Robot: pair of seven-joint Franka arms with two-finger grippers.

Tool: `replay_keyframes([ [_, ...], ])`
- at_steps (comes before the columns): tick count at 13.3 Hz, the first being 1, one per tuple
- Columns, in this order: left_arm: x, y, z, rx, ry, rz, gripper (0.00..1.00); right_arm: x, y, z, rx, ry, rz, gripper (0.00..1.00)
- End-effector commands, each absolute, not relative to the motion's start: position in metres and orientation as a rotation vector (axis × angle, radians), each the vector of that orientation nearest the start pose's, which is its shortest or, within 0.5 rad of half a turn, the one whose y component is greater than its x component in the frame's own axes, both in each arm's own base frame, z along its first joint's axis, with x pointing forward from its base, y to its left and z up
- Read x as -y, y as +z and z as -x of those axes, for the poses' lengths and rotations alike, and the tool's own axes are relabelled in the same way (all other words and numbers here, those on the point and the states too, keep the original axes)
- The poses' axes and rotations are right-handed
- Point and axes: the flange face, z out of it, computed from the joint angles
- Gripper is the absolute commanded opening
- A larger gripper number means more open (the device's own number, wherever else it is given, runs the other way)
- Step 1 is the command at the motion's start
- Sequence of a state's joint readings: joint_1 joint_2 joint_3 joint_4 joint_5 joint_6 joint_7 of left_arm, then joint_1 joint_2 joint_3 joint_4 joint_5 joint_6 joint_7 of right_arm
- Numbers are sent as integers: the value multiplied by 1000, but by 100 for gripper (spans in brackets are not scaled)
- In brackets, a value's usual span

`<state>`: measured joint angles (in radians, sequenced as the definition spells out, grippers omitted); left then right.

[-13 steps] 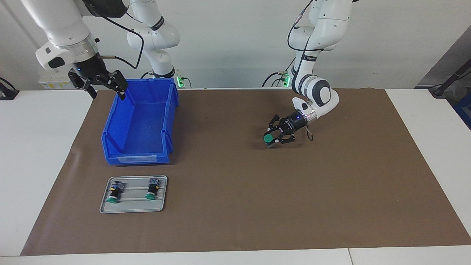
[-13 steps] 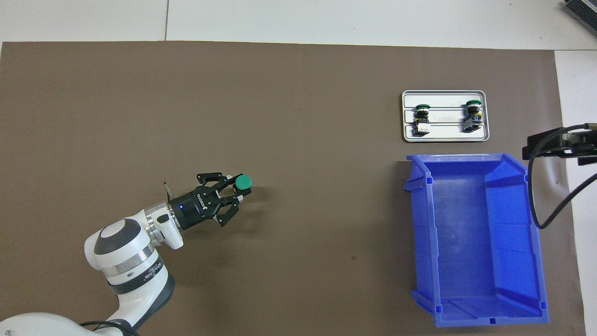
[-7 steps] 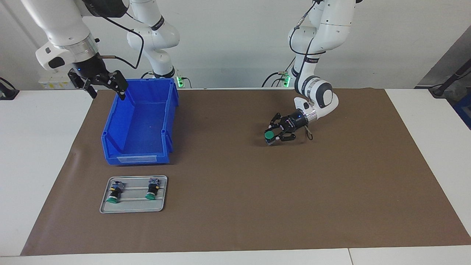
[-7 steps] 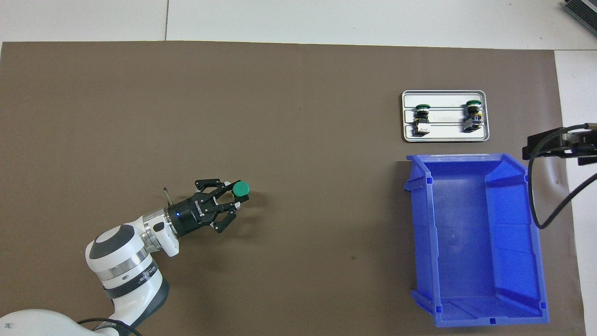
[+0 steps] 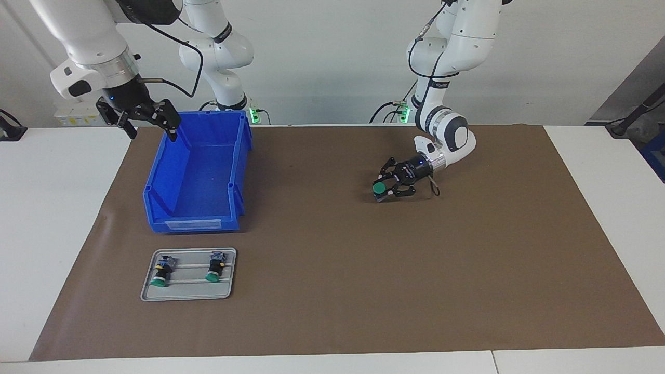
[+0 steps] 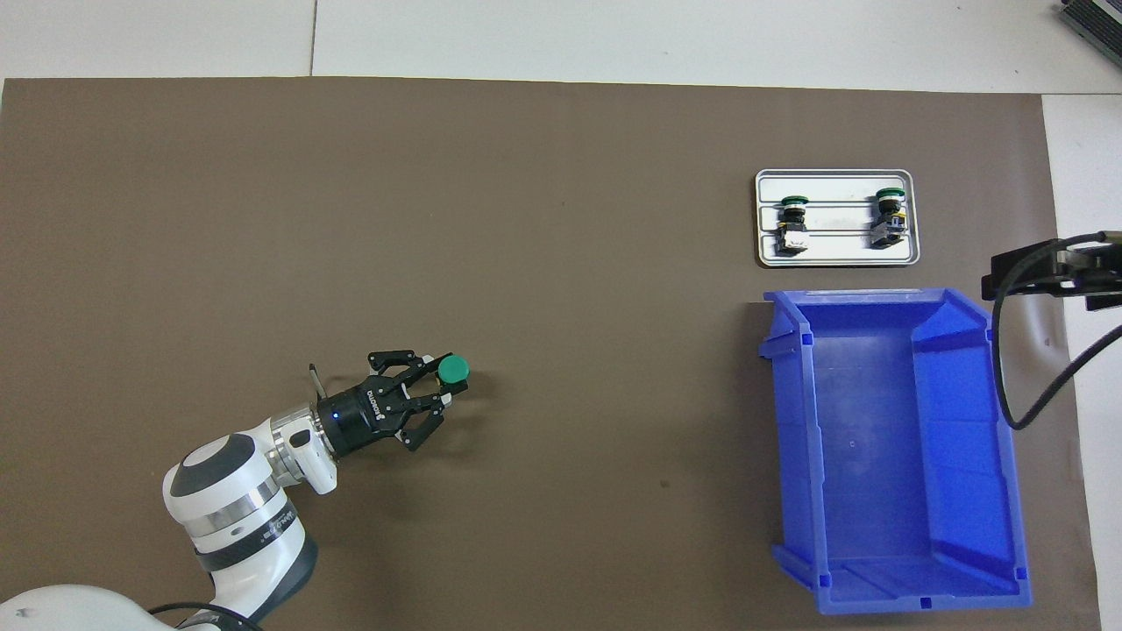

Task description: Place and press button with both arms

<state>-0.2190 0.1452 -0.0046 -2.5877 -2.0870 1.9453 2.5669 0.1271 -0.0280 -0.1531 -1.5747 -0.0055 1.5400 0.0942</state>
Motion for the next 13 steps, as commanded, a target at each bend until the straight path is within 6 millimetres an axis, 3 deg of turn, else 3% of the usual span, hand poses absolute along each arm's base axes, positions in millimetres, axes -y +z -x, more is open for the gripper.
replay_keyframes([
  [1,146,214,-395,882,1260,-1694,50,19,636,-537,-158,-6,3128,100],
  [2,145,214,-391,880,1256,-1696,57,19,636,-537,-158,-6,3128,100],
  [3,143,211,-387,874,1249,-1704,73,19,636,-537,-158,-6,3128,100],
  [4,136,209,-387,859,1252,-1719,81,19,636,-537,-158,-6,3128,100],
  [6,133,209,-390,857,1249,-1738,92,19,636,-537,-158,-6,3128,100],
  [10,120,211,-400,880,1197,-1743,92,21,636,-536,-161,-6,3128,100],
  [13,97,214,-409,902,1153,-1751,92,21,636,-536,-161,-6,3128,100],
])
